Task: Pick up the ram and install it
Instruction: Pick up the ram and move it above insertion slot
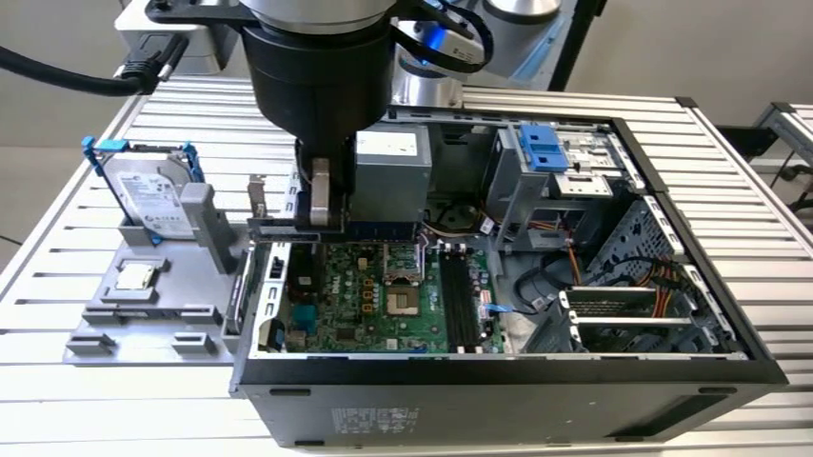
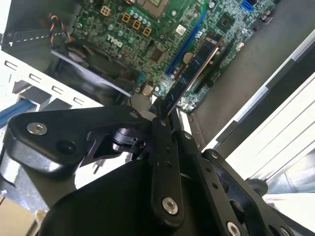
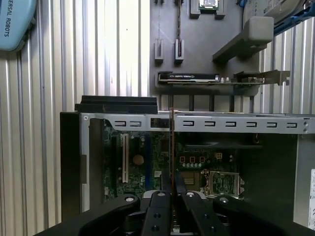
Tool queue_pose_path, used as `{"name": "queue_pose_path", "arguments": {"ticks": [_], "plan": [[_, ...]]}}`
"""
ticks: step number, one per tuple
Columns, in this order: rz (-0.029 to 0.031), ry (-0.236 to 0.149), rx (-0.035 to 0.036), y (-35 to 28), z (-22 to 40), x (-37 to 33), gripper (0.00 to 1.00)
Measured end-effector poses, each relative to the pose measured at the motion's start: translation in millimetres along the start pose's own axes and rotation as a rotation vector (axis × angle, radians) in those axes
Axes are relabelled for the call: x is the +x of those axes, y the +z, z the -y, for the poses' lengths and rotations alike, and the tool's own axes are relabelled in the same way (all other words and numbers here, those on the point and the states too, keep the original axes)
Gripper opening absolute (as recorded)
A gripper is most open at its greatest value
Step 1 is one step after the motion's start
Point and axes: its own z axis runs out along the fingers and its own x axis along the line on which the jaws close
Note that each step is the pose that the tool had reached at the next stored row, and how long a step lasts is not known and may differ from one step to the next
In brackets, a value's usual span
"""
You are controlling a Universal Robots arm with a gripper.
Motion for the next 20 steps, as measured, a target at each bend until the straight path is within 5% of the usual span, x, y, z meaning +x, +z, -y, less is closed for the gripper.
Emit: {"name": "queue_pose_path", "arguments": {"ticks": [20], "plan": [[0.0001,0.0,0.0001,-0.2,21.8,-0.3,0.0]]}}
